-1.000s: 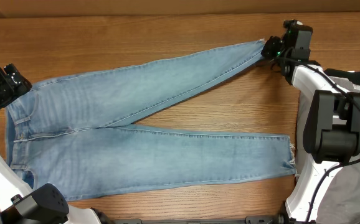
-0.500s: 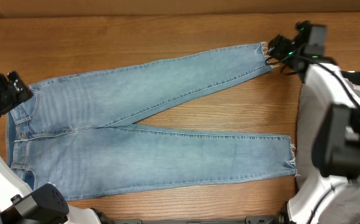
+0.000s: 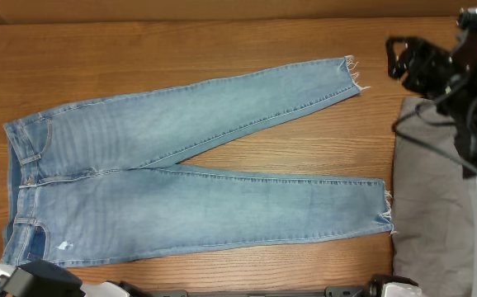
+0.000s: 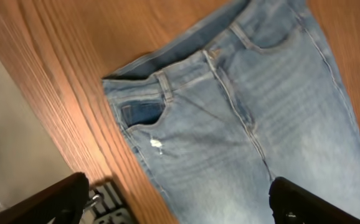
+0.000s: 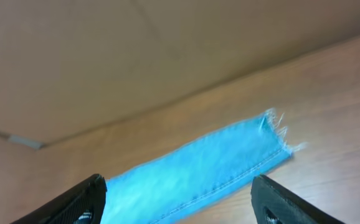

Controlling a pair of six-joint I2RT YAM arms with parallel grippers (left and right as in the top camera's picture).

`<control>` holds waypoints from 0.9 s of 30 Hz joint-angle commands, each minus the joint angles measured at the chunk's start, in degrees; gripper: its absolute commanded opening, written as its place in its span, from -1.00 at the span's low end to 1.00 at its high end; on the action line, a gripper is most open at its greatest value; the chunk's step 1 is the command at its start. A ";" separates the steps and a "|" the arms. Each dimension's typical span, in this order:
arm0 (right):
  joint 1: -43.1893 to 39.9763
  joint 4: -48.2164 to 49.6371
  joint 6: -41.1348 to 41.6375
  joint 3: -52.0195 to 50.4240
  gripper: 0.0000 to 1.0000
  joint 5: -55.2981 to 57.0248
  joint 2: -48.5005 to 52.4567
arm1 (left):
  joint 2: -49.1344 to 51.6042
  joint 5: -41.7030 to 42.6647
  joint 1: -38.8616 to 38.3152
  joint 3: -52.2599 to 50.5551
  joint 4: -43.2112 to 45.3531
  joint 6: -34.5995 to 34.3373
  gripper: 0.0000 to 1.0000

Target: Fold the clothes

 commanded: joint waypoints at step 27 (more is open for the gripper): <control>0.02 -32.57 -4.79 -0.13 0.41 -4.44 16.94 | 0.96 -7.67 7.34 -55.69 48.48 -4.48 0.46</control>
